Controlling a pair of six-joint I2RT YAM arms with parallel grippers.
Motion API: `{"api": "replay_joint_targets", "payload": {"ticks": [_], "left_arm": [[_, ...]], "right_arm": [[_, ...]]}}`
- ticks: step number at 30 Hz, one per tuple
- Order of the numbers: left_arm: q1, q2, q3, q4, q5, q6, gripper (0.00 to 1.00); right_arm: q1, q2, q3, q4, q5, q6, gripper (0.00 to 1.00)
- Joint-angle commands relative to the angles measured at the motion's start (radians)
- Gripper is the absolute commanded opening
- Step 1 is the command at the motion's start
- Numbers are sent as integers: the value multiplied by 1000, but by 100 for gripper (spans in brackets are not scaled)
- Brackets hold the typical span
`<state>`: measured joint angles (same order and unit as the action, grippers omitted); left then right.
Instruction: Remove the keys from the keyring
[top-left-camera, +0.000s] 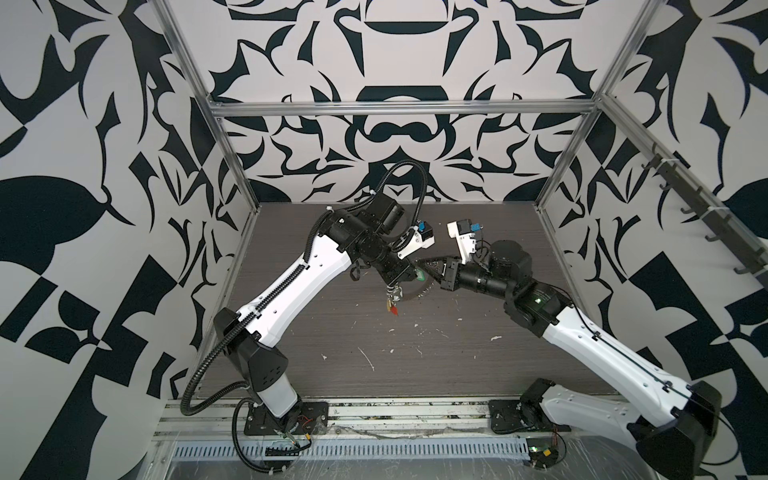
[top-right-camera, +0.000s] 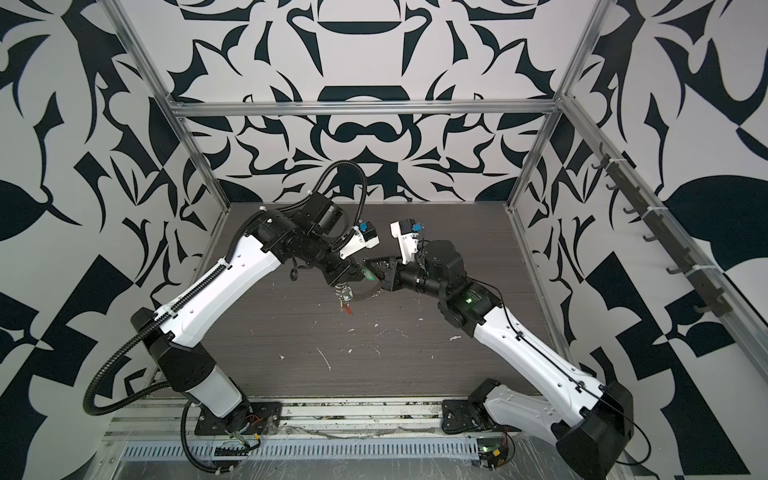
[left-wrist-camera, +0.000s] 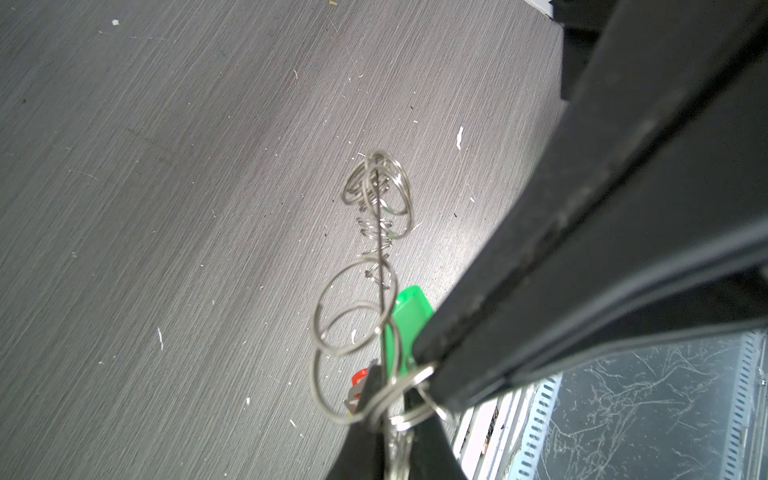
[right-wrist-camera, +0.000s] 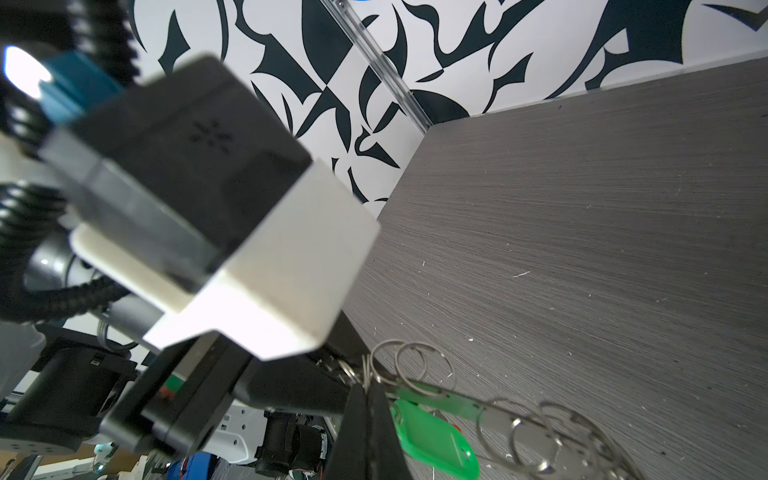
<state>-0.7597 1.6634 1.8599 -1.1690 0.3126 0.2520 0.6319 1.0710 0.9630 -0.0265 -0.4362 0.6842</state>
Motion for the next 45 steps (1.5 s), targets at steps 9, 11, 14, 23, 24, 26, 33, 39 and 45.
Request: {"api": "replay_joint_targets", "payload": {"ticks": [9,11,14,23,24,26,33,39,45], "left_arm": [[-3,7,19,-36,31,4,10],[-3,6,21,-37,29,5,12],[-3,4,23,-40,28,7,15],[-3,-2,31,-45,17,13,25],[-3,-2,33,-47,17,13,25],[-3,-4,38,-52,19,15,26],[-3,-20,59,-75,34,30,26],[-3,-37,82,-101,42,53,36],[-3,-64,94,-102,52,66,34]], "right_arm": [[1,-37,64,-21,28,-30,0],[0,-33,72,-36,33,-34,0],[0,-29,80,-49,32,-43,0],[1,-32,100,-93,40,-64,0],[1,-32,104,-101,39,-67,0],[0,-31,114,-115,40,-75,0],[1,-22,166,-197,48,-119,0],[0,2,250,-323,76,-199,0],[0,24,327,-433,85,-253,0]]}}
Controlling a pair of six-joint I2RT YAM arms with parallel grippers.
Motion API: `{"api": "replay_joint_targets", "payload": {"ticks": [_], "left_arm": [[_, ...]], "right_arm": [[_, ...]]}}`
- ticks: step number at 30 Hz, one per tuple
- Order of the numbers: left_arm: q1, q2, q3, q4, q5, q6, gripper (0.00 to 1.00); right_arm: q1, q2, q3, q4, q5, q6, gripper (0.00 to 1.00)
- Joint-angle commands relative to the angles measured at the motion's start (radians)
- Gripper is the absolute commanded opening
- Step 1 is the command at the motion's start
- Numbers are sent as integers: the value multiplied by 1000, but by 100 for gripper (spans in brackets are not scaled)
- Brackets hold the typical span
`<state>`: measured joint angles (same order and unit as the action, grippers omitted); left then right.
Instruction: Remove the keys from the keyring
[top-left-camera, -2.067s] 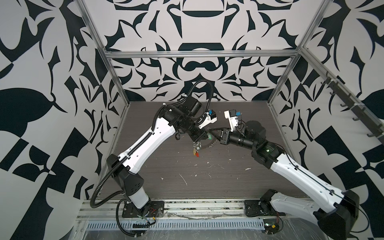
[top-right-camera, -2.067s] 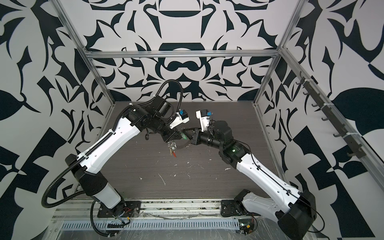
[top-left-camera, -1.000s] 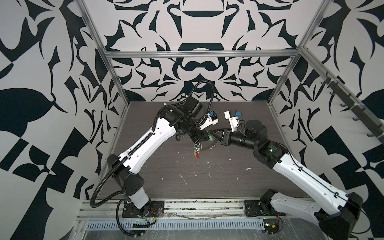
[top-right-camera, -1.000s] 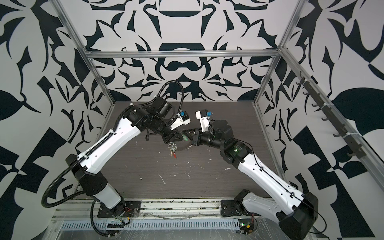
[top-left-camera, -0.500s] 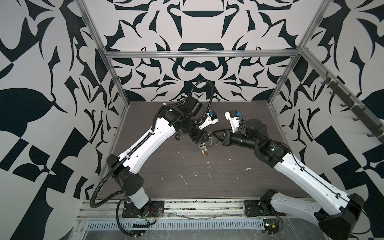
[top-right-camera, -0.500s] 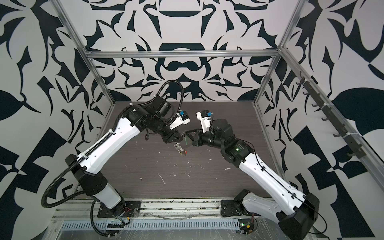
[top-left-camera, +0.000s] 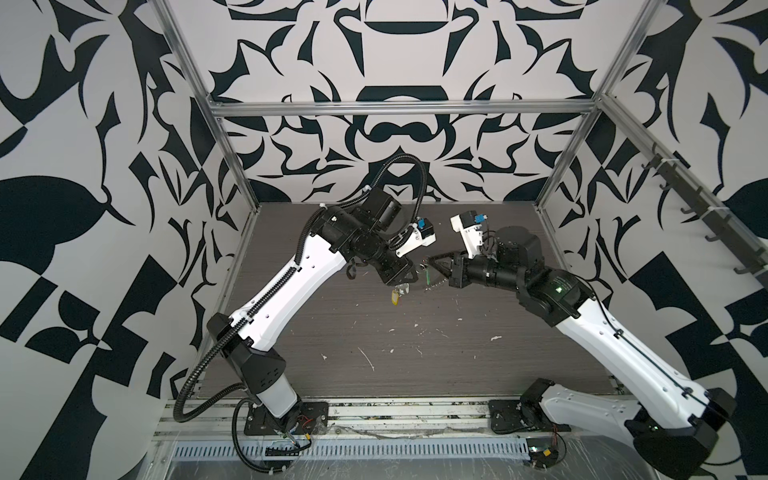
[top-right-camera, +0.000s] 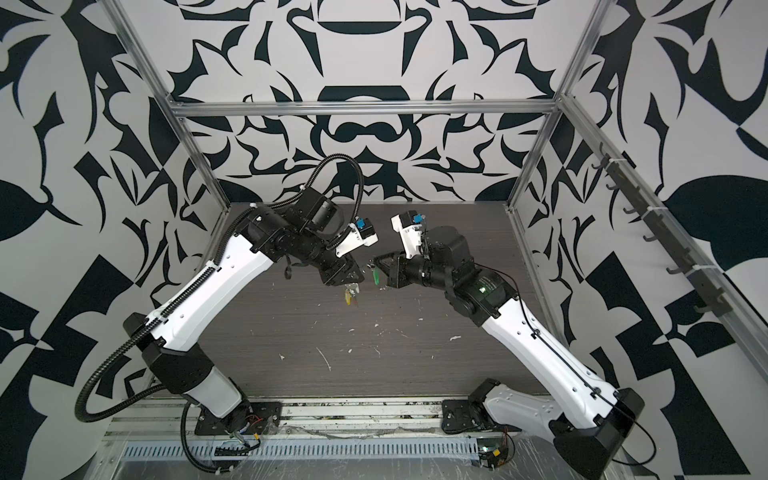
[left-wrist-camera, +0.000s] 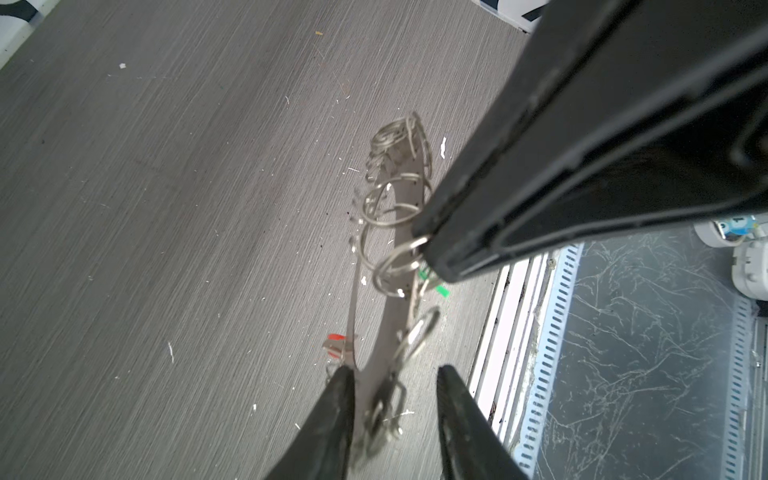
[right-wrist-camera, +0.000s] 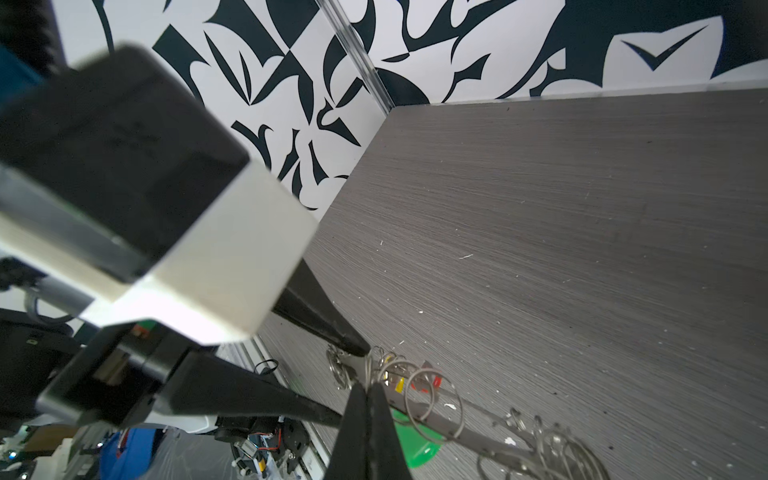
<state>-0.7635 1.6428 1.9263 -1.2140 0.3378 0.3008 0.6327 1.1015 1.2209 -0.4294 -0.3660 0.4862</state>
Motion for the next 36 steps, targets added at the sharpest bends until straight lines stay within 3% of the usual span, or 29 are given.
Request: {"api": "replay_joint_targets", "payload": {"ticks": [1,6,24,36], "left_arm": [[1,-45,33,-59,28,18,33],[1,-52,73,-76,30,19,25],[1,26,120,36,82,-40,34],[1,83,192,23,193,21,30]], "right_arm": [[0,-5,78,-43,18,-63,0],[0,-8,109,-92,32,-87,0],[0,-21,126,-94,24,-121,0],[-1,-42,158,-114,-27,-148,0]]}}
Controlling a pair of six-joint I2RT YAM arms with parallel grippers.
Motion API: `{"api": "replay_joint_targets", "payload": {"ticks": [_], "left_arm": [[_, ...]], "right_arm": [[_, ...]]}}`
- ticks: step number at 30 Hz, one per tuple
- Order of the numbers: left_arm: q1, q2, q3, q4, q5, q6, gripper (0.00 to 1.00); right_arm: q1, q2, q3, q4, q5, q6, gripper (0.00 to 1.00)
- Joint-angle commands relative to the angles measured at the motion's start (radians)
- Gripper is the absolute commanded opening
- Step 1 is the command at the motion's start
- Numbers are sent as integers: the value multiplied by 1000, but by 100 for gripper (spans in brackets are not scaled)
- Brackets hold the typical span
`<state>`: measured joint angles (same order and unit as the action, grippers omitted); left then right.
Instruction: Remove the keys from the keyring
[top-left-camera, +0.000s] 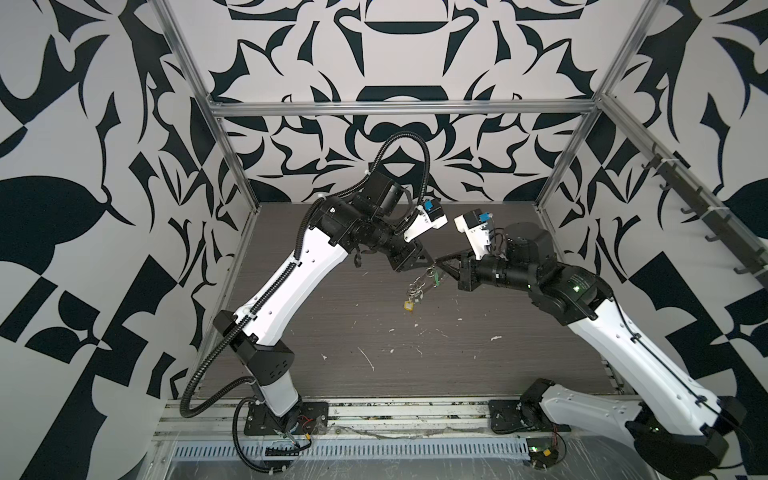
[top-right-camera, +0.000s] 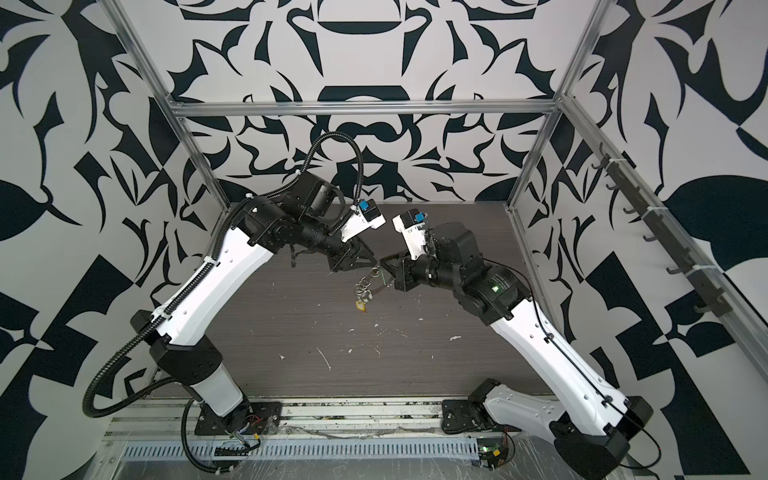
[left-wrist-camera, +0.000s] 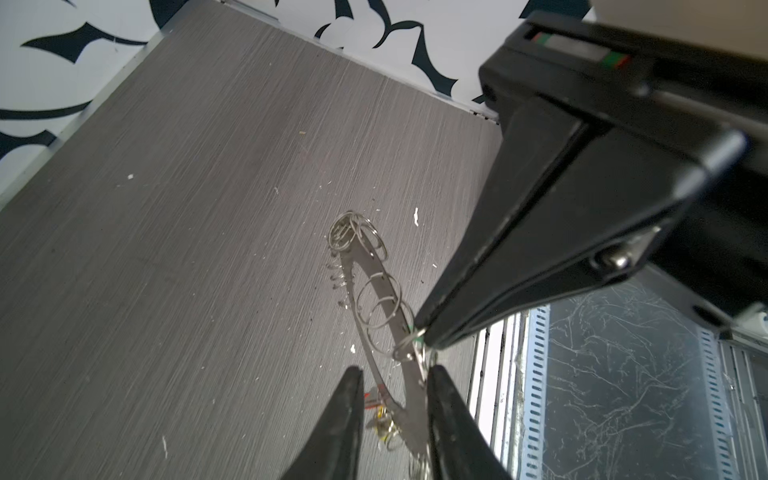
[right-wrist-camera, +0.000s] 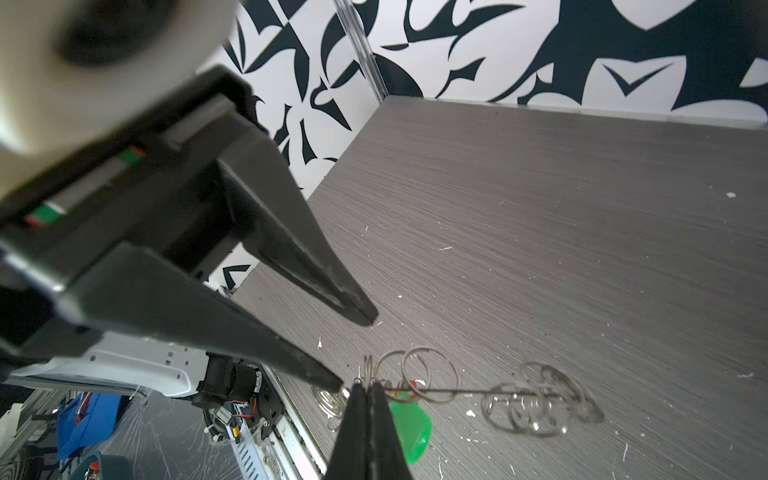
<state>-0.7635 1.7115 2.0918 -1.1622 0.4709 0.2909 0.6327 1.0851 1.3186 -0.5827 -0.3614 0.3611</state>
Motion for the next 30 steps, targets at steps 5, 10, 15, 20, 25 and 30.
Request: {"api": "replay_joint_targets", "payload": {"ticks": [5,10,15,20,25,30], "left_arm": [[3,20,33,-57,103,78,29],[11,19,45,-81,146,99,23],[25,11,47,-91,194,103,22],[29,12,34,-91,228,101,21],[30,19,30,-100,248,102,21],[29,31,43,-131,270,114,22]], "right_arm": [[-1,-16,80,19,-58,-33,0],[0,-11,88,-12,-68,-51,0],[0,-5,90,-9,-91,-41,0],[1,-2,95,-2,-99,-37,0],[-1,-2,94,1,-106,-36,0],[0,-9,76,26,-106,-38,0]]}}
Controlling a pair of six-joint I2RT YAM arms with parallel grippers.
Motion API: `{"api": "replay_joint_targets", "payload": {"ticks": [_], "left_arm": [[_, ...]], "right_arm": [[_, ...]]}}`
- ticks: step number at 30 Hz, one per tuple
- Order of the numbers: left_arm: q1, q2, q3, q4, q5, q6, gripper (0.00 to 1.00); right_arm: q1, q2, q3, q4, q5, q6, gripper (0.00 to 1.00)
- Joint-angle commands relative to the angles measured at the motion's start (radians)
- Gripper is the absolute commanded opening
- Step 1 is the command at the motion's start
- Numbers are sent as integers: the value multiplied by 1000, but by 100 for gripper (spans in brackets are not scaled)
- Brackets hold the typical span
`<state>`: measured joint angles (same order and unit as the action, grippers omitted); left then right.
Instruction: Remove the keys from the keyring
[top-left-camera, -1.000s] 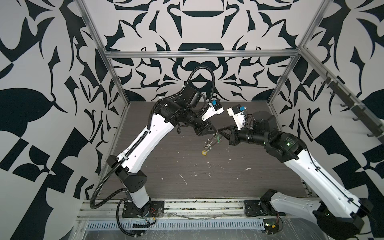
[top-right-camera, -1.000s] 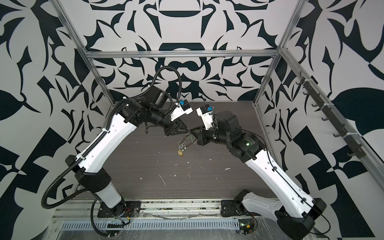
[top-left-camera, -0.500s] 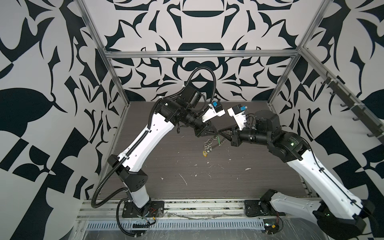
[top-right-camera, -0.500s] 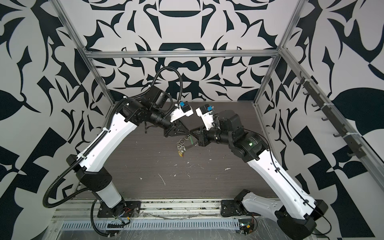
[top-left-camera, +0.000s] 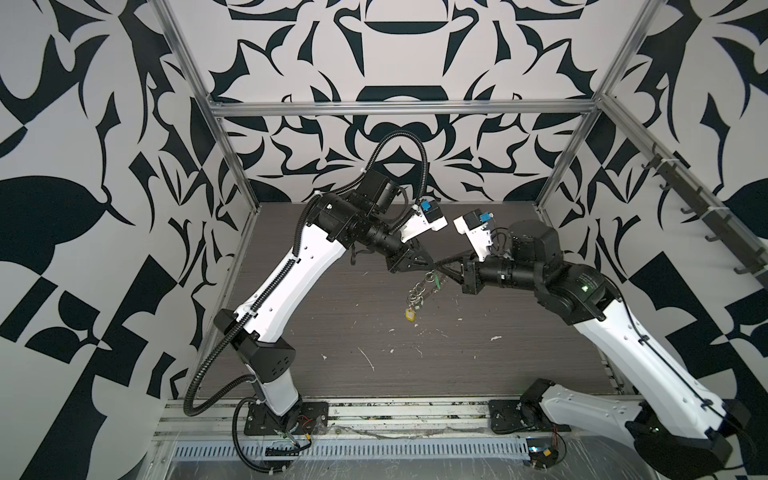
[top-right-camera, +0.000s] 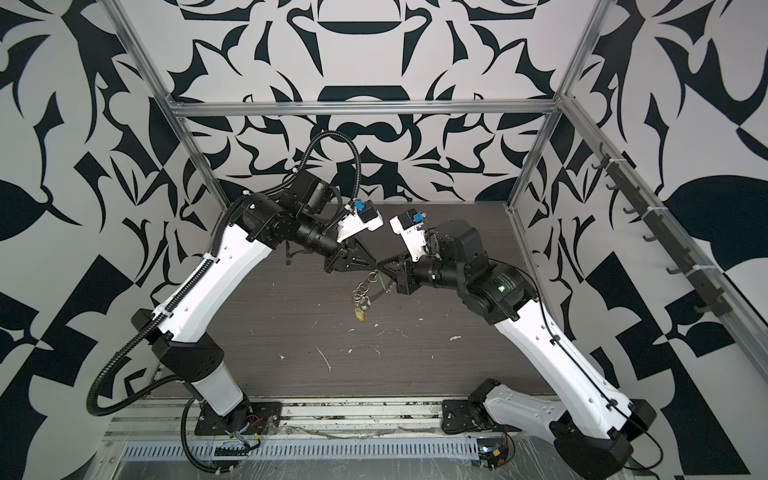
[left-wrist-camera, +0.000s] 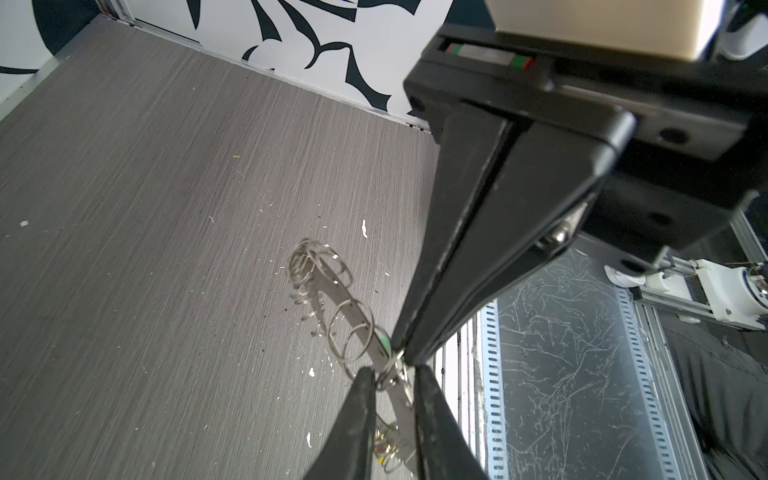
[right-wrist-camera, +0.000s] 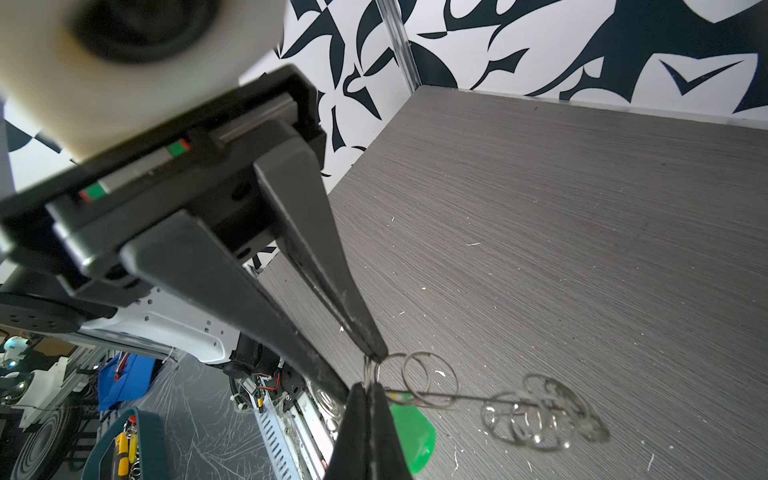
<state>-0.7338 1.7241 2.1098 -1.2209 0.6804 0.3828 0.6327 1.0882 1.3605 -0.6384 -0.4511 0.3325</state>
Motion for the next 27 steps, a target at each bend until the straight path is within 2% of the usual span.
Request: {"api": "replay_joint_targets", "payload": {"ticks": [1,11,20,27], "left_arm": [[-1,21,30,-77,63,26,22],[1,23,31,-108,103,40,22],[1,17,21,-103,133,35,8],[1,16,22,-107,158,27,9]], "right_arm": [[0,-15,31,89,-17,-8,0],[-1,-13,31,112,-34,-1,0],[0,-17,22,129,-43,12,0],[-1,-14,11,146,-43,16,0]]}}
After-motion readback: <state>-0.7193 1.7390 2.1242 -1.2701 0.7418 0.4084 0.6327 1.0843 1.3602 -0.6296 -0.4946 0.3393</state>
